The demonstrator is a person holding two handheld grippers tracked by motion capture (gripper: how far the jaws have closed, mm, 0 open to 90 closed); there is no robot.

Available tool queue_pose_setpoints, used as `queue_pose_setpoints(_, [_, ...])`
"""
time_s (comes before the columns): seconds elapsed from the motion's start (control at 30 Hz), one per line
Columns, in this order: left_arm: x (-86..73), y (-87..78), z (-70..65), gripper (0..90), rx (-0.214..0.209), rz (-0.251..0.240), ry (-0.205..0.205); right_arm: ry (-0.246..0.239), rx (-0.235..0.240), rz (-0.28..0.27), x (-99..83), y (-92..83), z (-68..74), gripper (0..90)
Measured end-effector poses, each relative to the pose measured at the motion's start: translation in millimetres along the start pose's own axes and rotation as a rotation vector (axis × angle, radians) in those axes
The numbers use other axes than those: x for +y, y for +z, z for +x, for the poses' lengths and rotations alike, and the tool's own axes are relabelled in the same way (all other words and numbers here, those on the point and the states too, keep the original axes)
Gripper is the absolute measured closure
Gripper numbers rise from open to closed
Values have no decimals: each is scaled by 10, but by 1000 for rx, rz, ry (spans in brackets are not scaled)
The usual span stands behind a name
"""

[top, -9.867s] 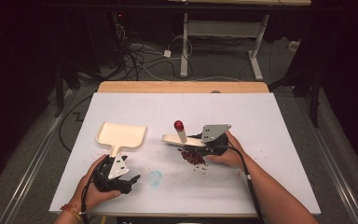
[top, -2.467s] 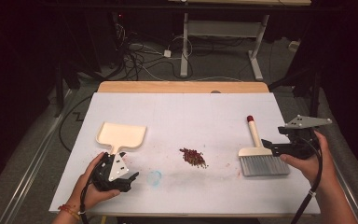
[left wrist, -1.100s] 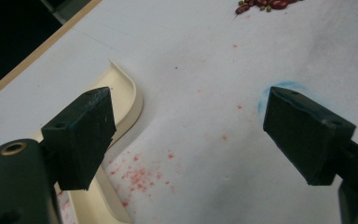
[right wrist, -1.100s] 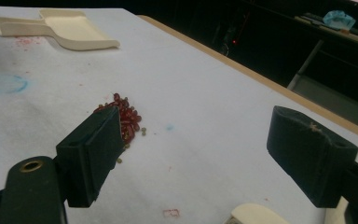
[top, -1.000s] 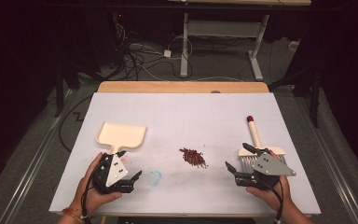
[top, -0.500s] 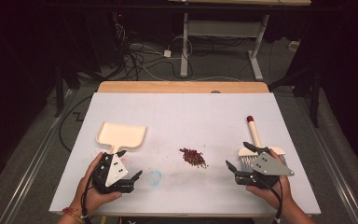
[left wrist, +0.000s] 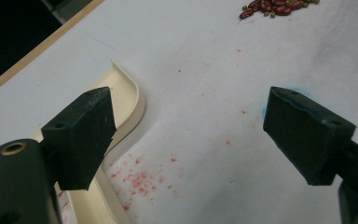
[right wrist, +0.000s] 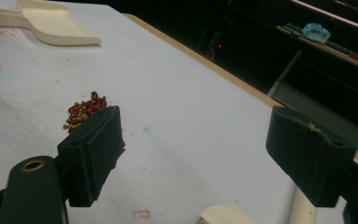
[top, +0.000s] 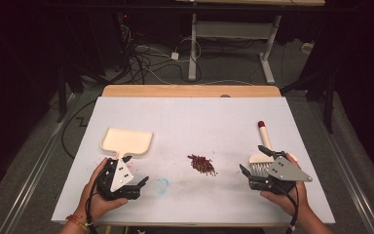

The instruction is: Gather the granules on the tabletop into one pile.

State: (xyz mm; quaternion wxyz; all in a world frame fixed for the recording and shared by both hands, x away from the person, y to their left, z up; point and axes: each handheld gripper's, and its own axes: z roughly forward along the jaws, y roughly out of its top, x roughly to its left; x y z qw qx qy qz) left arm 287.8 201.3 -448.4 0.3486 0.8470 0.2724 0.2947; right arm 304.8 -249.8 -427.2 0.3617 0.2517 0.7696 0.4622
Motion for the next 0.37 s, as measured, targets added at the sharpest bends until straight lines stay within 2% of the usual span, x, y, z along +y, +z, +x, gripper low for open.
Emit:
queue_pose_setpoints(0.13, [1,24,20,162,-1,1,-9,-22,1,12,-9,7,12,192])
queue_pose_setpoints(0.2, [10,37,30,162,-5,3,-14,-23,-13,8,-14,6,10,194])
queue_pose_setpoints(0.27, [8,37,30,162,1,5,-13,-8,-9,15,-22,12,-6,193])
queue_pose_setpoints(0.37, [-3,63,40,162,-7,11,-20,-12,-8,31,-32,19,-23,190])
